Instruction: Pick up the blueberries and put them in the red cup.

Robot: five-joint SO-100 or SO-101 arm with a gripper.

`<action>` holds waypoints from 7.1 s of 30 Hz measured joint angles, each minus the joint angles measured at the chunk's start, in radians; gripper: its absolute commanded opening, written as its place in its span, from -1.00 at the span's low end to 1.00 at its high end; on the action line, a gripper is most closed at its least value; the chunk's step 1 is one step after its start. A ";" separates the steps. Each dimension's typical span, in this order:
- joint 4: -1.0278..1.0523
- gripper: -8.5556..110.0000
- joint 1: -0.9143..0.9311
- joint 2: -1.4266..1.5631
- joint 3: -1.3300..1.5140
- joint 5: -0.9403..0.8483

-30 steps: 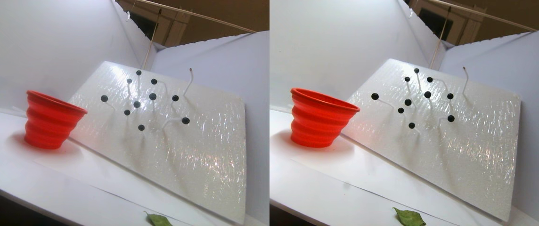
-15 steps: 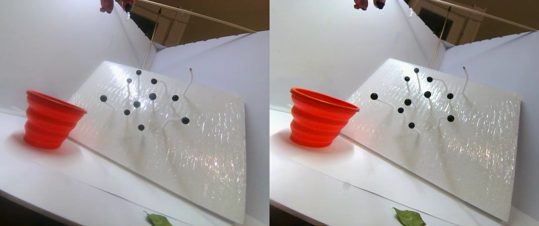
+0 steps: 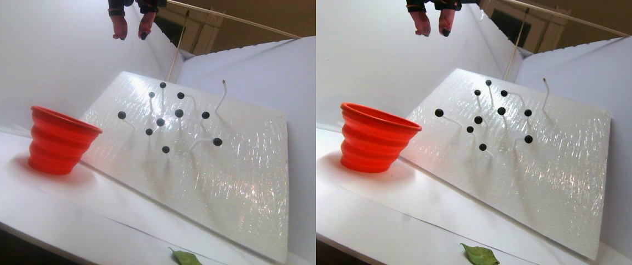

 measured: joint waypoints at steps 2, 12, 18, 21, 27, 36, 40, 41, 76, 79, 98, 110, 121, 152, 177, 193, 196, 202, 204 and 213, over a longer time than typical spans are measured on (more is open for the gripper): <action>-0.017 -0.59 0.000 -0.021 0.000 -0.002; -0.101 -0.57 0.000 -0.117 0.000 -0.046; -0.152 -0.56 0.000 -0.178 0.000 -0.074; -0.176 -0.55 0.000 -0.209 0.000 -0.075; -0.229 -0.54 0.000 -0.267 0.000 -0.081; -0.311 -0.53 -0.011 -0.367 0.000 -0.115; -0.351 -0.51 -0.012 -0.410 0.000 -0.121; -0.364 -0.51 -0.012 -0.423 0.000 -0.126; -0.630 -0.50 -0.055 -0.718 -0.103 -0.201; -0.650 -0.50 -0.055 -0.739 -0.115 -0.201; -0.752 -0.51 -0.080 -0.836 -0.132 -0.225; -0.805 -0.52 -0.080 -0.865 -0.132 -0.235; -0.833 -0.55 -0.080 -0.877 -0.163 -0.238; -0.833 -0.63 -0.080 -0.910 -0.163 -0.238; -0.824 -0.65 -0.112 -0.842 -0.117 -0.229; -0.750 -0.64 -0.195 -0.701 -0.031 -0.170; -0.744 -0.64 -0.219 -0.690 -0.028 -0.153; -0.744 -0.64 -0.259 -0.690 -0.026 -0.115; -0.744 -0.64 -0.272 -0.690 -0.026 -0.101; -0.770 -0.62 -0.299 -0.710 -0.029 -0.055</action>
